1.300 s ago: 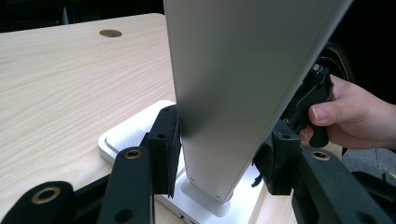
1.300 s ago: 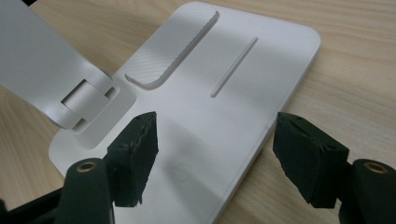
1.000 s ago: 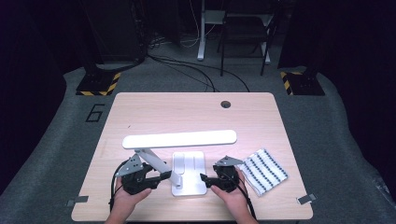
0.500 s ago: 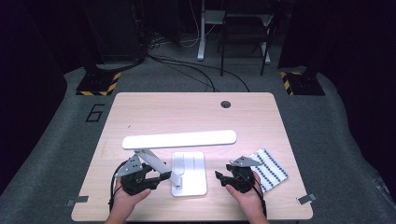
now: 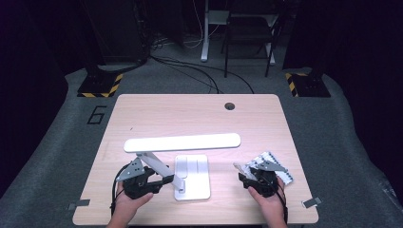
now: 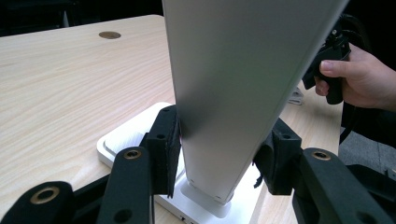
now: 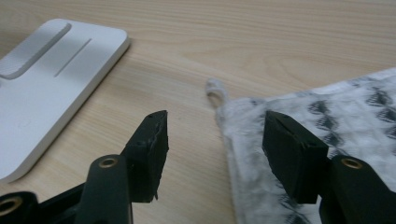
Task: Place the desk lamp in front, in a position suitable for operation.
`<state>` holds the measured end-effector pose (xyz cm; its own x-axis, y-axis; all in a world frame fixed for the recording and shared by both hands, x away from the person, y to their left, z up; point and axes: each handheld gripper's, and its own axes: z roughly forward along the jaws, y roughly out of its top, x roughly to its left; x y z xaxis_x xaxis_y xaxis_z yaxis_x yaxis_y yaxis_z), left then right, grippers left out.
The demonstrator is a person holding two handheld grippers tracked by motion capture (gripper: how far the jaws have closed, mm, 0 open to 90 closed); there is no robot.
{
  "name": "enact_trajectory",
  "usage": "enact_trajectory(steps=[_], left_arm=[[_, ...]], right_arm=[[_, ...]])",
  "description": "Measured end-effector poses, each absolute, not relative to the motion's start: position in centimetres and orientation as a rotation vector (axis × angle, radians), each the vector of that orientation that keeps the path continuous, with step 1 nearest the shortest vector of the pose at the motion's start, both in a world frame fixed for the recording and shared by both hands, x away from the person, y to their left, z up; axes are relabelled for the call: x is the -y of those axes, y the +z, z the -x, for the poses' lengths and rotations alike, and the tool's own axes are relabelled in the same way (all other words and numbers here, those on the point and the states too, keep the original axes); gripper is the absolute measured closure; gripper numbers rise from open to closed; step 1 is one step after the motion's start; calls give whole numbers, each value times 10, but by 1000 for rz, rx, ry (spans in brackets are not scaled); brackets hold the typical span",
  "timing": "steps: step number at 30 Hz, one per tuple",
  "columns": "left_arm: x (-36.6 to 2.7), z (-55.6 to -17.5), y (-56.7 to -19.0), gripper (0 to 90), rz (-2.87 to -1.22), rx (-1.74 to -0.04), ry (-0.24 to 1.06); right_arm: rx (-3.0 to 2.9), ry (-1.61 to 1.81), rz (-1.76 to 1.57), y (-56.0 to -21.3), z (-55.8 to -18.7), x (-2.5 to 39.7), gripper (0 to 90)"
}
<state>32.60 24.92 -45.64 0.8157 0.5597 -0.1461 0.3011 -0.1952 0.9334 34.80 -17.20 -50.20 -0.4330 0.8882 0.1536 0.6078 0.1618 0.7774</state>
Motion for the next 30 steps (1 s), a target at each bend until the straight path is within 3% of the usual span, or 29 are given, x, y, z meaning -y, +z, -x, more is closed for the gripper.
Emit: enact_trajectory(steps=[15,30], left_arm=[[-250,-324,-457,552,-1780,-662,257],[-250,-324,-457,552,-1781,-658,258]], right_arm=[[-2014,1048,-1508,-509,-346,211,367],[-2024,1021,-1535,-519,-342,212,354]])
